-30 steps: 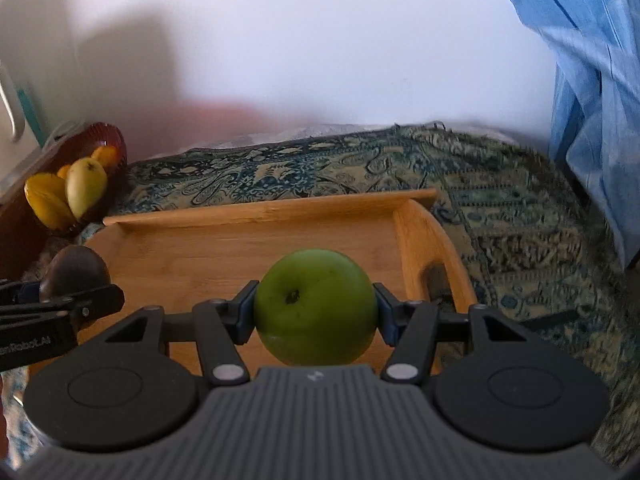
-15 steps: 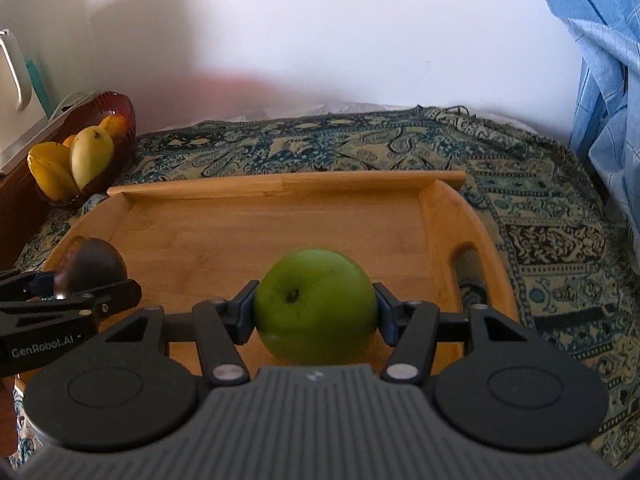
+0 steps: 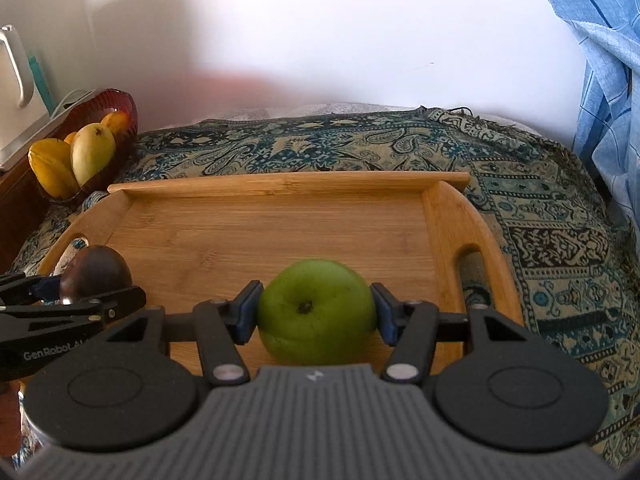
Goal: Organize fruits
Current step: 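Carry the dark red fruit and green apple over the wooden tray, then lower both fruits onto the tray and open both tools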
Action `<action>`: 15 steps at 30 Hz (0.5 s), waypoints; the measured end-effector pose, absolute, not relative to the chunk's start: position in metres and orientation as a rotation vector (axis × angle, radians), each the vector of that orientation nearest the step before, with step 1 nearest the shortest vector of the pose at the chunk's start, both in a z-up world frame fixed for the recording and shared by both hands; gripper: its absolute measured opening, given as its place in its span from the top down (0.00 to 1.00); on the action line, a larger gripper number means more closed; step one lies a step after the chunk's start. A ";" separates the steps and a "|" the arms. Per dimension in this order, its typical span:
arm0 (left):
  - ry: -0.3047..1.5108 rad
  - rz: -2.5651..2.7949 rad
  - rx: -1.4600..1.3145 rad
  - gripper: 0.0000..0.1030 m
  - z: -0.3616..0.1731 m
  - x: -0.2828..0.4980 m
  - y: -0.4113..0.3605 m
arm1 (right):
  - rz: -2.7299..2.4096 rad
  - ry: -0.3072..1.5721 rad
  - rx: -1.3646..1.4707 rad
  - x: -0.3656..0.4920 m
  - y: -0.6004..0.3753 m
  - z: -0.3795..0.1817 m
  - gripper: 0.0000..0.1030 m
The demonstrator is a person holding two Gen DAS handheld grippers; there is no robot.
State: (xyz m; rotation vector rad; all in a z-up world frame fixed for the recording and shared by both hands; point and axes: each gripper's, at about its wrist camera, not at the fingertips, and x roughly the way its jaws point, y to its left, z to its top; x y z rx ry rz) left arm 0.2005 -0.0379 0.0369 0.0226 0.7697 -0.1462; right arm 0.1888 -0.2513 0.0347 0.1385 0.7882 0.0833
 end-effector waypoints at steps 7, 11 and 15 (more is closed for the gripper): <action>0.763 -0.142 0.042 0.39 0.035 0.201 -0.041 | 0.083 0.785 0.135 0.189 -0.252 0.035 0.41; 0.748 -0.141 0.051 0.38 0.037 0.200 -0.042 | 0.083 0.782 0.124 0.187 -0.250 0.035 0.41; 0.756 -0.135 0.060 0.33 0.036 0.199 -0.042 | 0.083 0.781 0.124 0.187 -0.250 0.035 0.41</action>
